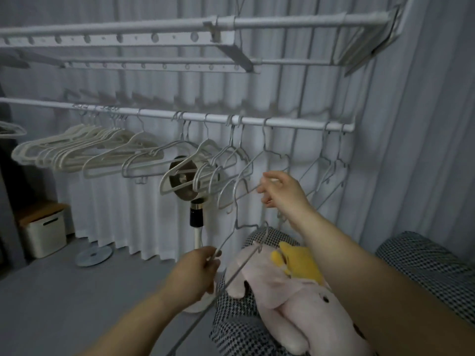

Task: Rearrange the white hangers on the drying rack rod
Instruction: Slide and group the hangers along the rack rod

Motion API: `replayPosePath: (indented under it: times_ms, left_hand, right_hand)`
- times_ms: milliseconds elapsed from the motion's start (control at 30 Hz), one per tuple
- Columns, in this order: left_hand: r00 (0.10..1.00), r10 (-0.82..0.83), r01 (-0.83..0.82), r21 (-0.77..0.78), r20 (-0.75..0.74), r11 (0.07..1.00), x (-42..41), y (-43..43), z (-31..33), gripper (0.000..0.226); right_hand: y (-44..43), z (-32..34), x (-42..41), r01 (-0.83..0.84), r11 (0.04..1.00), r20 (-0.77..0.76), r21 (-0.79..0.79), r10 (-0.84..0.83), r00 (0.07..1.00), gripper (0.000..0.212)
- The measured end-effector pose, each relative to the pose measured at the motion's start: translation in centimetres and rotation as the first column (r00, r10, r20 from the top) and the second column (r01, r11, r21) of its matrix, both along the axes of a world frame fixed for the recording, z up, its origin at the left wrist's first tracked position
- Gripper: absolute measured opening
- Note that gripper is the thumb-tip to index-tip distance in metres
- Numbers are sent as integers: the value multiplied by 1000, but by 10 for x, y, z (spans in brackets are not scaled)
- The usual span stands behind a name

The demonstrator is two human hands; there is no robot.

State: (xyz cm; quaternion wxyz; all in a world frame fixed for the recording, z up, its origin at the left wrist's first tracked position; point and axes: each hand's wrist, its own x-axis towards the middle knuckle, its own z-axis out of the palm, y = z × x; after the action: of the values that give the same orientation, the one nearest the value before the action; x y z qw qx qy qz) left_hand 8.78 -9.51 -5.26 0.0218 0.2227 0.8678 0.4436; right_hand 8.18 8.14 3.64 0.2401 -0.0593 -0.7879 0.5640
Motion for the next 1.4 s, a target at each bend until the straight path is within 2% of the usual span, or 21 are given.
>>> replayPosePath:
  times_ms: [67,133,233,400,500,600,667,800,867,1000,1400]
  left_hand:
    - [999,7,-7,-5,-41,1000,-18,20,12,24]
    - [997,11,-11,-9,-77,1000,-34,39,23,24]
    - [997,14,-15,-4,-81,1000,-54,69,37,22]
    - [996,18,-13,67,-88,998,-80,121,59,21]
    - [993,-26,37,99,-112,994,-92,146,70,12]
    - [992,-56,74,166,-110,983,-106,166,81,17]
    - [989,-66,92,199,-133,976,-114,178,90,21]
    - [984,-79,123,290,-160,949,-131,204,108,17]
    - [984,-94,140,342,-149,929,-137,220,115,16]
    - [980,-135,176,329,-145,928,-143,248,118,11]
    - [971,-239,237,267,-26,934,-143,266,107,35]
  right_hand:
    - [34,4,-15,183,970,-80,161,-172,982,29]
    - [66,8,-28,339,899,-145,279,-310,940,32]
    - [109,13,-43,462,768,-135,444,-452,882,40]
    - [150,17,-68,476,651,-57,591,-555,830,62]
    - [156,18,-83,403,613,20,679,-565,825,74]
    - [166,17,-90,353,573,55,740,-575,817,80]
    - [176,15,-89,368,594,50,715,-569,821,78]
    - [192,10,-83,356,763,53,539,-453,890,72]
    - [197,7,-82,324,814,52,483,-396,917,72]
    - [201,5,-84,327,828,20,455,-377,926,68]
    - [205,-1,-81,307,827,15,471,-355,935,67]
